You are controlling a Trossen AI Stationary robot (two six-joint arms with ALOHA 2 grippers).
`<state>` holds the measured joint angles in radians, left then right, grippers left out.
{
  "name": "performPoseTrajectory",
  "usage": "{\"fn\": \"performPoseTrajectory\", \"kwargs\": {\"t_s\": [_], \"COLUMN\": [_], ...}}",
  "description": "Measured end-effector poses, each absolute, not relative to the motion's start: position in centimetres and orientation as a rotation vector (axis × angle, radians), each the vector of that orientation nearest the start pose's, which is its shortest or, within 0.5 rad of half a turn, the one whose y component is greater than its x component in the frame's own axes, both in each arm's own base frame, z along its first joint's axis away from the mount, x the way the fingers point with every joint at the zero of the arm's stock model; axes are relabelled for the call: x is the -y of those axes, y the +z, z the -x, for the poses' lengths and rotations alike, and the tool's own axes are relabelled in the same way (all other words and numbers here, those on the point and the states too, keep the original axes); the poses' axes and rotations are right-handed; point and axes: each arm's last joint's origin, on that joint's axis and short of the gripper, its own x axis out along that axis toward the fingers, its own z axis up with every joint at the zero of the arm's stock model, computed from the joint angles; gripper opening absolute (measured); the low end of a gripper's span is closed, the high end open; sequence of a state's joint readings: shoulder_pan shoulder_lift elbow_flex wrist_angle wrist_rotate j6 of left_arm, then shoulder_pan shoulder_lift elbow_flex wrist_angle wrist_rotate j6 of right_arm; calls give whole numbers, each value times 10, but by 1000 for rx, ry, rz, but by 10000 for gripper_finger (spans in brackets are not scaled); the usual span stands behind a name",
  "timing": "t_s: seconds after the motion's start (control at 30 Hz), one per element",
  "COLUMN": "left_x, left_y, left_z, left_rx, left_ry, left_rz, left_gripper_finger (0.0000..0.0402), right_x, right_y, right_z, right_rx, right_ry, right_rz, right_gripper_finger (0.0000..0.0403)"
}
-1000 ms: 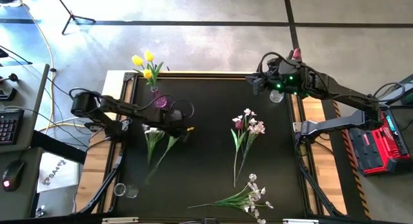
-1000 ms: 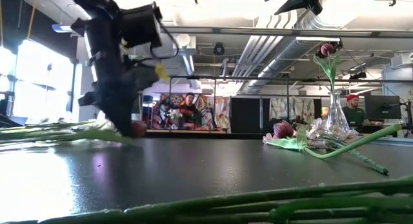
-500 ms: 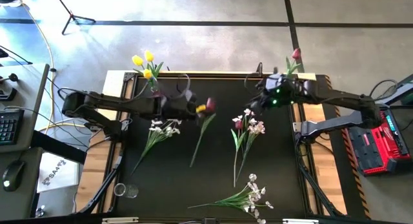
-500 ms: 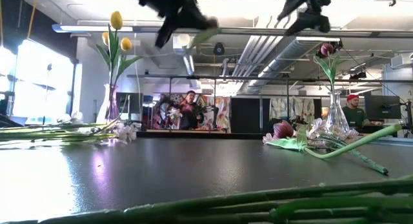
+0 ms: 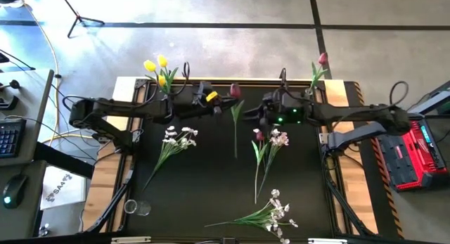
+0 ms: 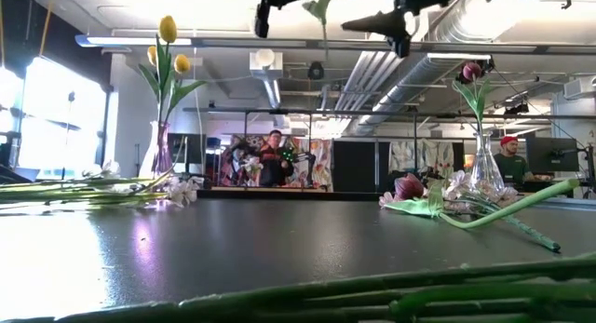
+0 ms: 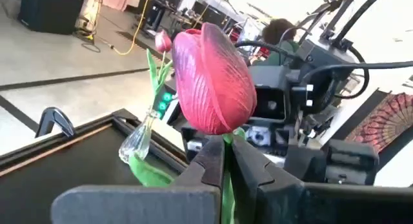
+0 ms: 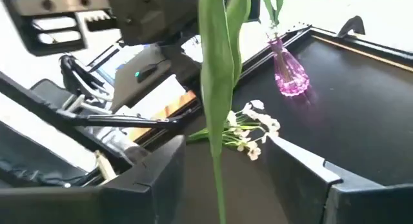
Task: Sort flowers into vase by color
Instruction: Put the left red flower into the top transparent vase
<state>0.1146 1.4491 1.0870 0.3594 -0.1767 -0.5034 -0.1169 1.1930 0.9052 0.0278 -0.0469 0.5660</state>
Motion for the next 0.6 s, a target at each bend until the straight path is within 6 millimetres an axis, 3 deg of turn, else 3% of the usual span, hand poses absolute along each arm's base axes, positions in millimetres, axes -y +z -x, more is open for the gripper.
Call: {"fn": "performPoseTrajectory", "kwargs": {"t_s": [0.17,0.3,0.43,0.6], "left_x": [-47,-47,-47,-47], "left_y": [335,335,335,332], "left_z": [-332,-332,-332,-332], "left_rx": [82,81,75,48], "left_ry": [288,288,289,293], "left_rz": [492,489,489,481], "left_gripper_finger": [0,0,0,11], "right_x": [33,34,34,35], "right_y": [309,310,305,305], "right_z": [-285,-297,-306,-304], "right_rx": [-211,-210,-241,-264], "right_ry": [-163,-142,-125,-169], "right_rz": [-550,-553,-559,-560], "right_gripper_finger": [200,176,119,17]}}
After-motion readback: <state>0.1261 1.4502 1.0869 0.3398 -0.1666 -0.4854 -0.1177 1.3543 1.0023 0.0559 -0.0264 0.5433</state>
